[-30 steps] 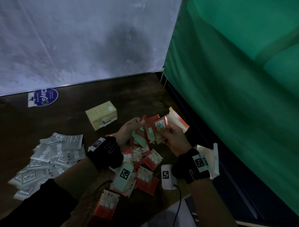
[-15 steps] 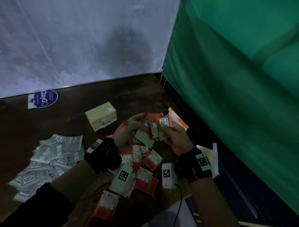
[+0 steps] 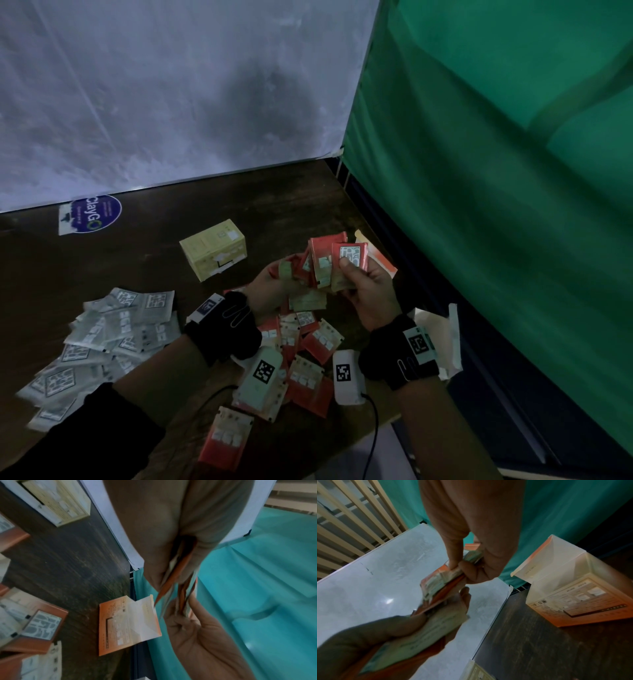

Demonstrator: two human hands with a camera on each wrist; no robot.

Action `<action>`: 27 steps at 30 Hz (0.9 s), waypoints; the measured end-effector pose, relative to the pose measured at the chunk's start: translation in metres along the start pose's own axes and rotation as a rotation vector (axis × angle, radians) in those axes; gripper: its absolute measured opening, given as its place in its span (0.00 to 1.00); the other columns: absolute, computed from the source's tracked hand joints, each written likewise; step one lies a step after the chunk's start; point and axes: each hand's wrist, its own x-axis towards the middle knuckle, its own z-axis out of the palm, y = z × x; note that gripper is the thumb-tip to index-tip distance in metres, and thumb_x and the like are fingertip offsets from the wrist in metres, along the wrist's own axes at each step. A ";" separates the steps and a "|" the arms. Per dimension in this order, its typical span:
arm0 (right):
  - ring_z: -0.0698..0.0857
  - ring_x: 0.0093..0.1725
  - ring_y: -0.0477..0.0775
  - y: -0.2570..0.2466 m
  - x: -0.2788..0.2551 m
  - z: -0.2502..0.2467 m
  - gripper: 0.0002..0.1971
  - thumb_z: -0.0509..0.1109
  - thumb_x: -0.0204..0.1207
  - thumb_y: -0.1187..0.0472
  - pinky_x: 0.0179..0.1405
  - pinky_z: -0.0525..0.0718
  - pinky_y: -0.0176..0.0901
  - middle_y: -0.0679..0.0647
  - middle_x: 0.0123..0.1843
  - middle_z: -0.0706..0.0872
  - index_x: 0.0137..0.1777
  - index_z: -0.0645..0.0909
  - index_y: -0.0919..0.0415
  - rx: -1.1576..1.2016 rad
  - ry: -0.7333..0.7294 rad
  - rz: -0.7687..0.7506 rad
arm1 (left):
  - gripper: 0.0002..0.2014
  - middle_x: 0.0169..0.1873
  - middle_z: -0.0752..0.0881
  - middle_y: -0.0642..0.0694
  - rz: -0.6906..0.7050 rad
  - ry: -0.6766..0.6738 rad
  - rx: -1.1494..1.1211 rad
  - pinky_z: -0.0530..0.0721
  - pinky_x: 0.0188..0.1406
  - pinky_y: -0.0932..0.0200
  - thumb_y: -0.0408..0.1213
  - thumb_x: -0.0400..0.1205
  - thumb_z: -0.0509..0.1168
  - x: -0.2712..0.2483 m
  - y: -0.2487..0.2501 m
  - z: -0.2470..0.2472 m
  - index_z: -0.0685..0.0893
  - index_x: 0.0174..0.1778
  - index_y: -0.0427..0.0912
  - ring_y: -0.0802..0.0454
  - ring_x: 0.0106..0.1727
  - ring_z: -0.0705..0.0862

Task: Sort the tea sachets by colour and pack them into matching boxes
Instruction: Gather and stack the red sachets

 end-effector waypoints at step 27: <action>0.92 0.40 0.53 -0.006 -0.018 0.014 0.06 0.72 0.75 0.68 0.33 0.87 0.40 0.57 0.42 0.92 0.51 0.84 0.64 -0.054 -0.003 0.079 | 0.31 0.62 0.78 0.23 0.036 0.197 -0.146 0.87 0.39 0.50 0.59 0.83 0.52 -0.003 0.012 0.012 0.68 0.74 0.40 0.44 0.40 0.90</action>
